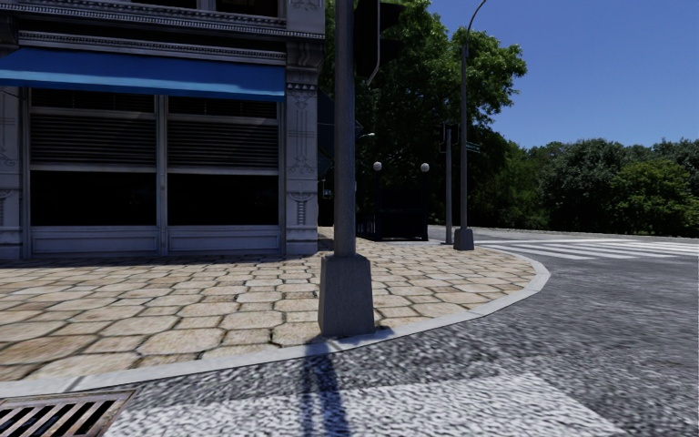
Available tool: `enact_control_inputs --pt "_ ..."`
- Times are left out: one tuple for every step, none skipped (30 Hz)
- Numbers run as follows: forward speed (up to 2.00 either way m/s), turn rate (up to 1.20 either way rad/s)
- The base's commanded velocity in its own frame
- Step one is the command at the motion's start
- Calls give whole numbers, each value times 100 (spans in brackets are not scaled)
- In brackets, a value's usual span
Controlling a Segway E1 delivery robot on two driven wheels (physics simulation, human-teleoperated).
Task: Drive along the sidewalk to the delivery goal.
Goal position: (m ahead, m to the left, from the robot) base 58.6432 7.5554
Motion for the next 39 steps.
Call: enact_control_inputs --pt "0 0" --pt "0 0" --pt "0 0" --pt "0 0" --pt "0 0" --pt "0 0" --pt "0 0" --pt "0 0" --pt "0 0" --pt "0 0" --pt "0 0" --pt "0 0" --pt "0 0" --pt "0 0" --pt "0 0" --pt "0 0" --pt "0 0" --pt "0 0" --pt "0 0" --pt "0 0" --pt "0 0" --pt "0 0" --pt "0 0" --pt "0 0" --pt "0 0" --pt "0 0" --pt "0 0" --pt "0 0" --pt "0 0" --pt "0 0" --pt "1 0" --pt "15 0" --pt "20 0" --pt "21 0" --pt "22 0" --pt "22 0" --pt "22 0" --pt "22 0" --pt "22 0"
